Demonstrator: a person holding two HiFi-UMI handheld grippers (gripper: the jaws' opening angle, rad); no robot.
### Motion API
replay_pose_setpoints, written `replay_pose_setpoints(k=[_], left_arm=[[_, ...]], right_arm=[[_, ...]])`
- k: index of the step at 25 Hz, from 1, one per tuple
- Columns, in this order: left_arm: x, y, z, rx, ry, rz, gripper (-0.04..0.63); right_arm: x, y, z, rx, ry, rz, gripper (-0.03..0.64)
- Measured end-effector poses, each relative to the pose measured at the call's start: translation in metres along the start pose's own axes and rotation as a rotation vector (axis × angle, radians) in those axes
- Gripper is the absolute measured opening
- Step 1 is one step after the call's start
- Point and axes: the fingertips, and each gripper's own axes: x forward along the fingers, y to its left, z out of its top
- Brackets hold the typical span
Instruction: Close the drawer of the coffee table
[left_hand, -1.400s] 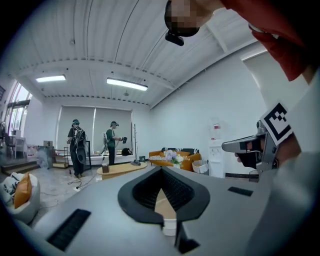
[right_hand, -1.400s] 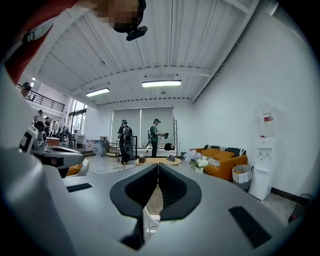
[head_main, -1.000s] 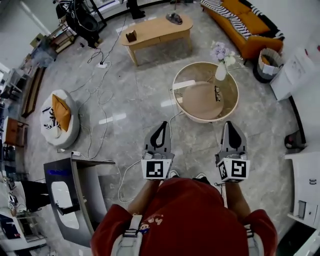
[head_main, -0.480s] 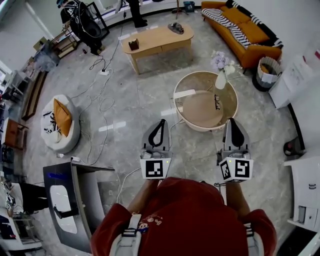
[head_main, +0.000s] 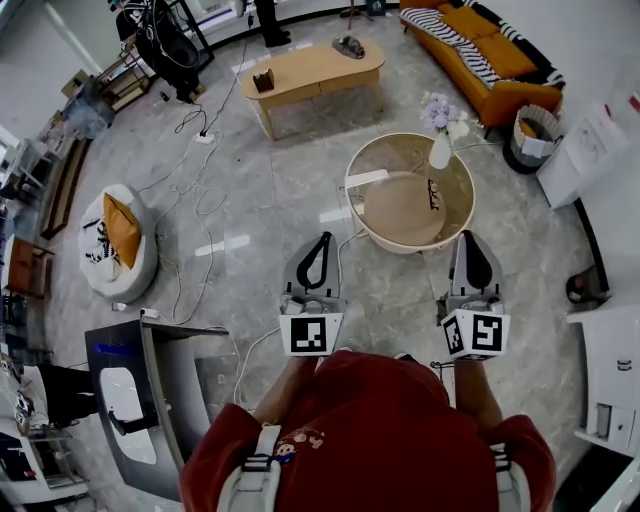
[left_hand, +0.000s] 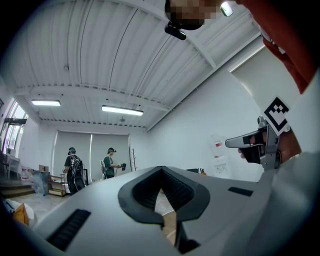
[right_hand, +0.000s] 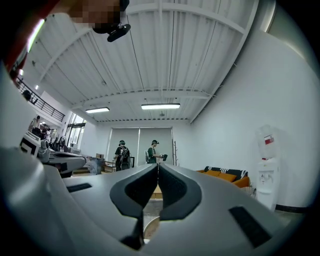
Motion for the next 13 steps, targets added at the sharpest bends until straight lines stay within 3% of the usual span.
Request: replay_pose_setpoints(k=[13], left_arm=[[0.003, -0.006, 0.011, -0.005, -0.010, -0.014, 0.012]], right_arm=[[0.001, 0.002, 0.003, -0.031, 0.009, 0.015, 0.023]])
